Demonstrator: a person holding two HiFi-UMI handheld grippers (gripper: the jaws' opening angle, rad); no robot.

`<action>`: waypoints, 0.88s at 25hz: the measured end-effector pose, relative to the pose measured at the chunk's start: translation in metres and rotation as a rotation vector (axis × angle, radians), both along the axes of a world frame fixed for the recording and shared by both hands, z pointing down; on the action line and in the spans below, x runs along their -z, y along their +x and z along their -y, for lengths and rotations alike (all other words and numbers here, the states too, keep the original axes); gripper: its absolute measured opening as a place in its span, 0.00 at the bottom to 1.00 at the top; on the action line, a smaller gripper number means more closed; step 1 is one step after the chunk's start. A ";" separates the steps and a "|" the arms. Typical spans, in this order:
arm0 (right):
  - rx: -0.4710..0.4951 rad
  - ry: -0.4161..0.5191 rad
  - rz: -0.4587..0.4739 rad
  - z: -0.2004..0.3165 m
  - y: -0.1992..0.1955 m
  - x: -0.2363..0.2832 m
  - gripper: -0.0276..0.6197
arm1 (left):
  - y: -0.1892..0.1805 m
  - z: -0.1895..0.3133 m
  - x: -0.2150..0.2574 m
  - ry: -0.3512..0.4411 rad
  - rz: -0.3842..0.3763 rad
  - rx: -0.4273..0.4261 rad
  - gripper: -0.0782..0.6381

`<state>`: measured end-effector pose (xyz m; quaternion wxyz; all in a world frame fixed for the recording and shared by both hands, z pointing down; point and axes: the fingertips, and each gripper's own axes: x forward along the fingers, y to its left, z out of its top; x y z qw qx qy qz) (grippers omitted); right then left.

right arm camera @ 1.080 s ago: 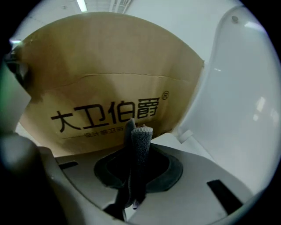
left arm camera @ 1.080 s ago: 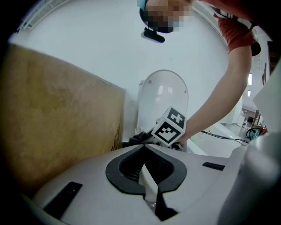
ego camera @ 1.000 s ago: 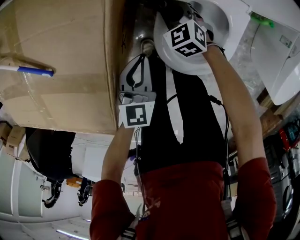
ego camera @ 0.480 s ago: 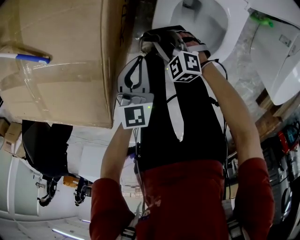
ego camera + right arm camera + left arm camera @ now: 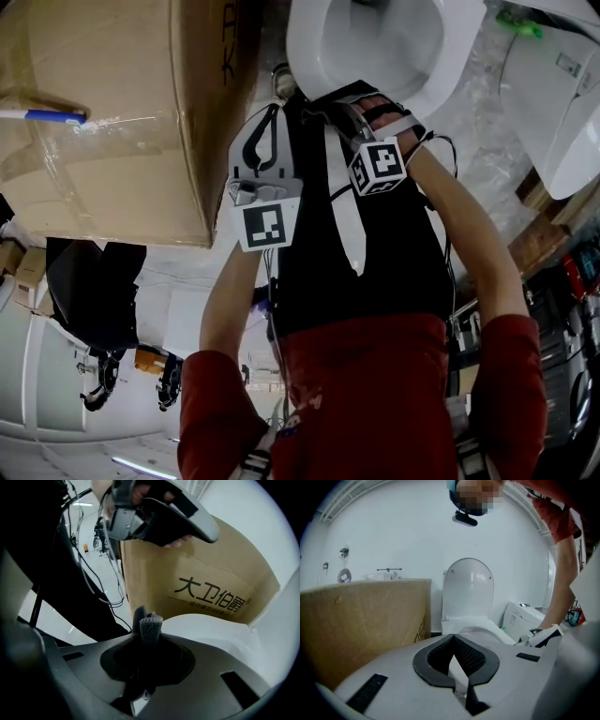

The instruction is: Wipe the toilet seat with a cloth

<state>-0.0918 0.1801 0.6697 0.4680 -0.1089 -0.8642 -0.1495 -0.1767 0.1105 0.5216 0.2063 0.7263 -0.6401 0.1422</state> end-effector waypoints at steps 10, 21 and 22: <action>0.143 0.028 -0.062 -0.035 0.083 -0.005 0.13 | 0.039 0.013 0.010 0.007 0.012 -0.077 0.13; 0.016 -0.031 -0.151 -0.032 0.142 -0.002 0.13 | 0.087 0.032 0.044 0.052 0.009 -0.157 0.13; -0.014 -0.050 -0.159 -0.030 0.142 0.003 0.13 | 0.090 0.034 0.052 0.061 0.006 -0.160 0.13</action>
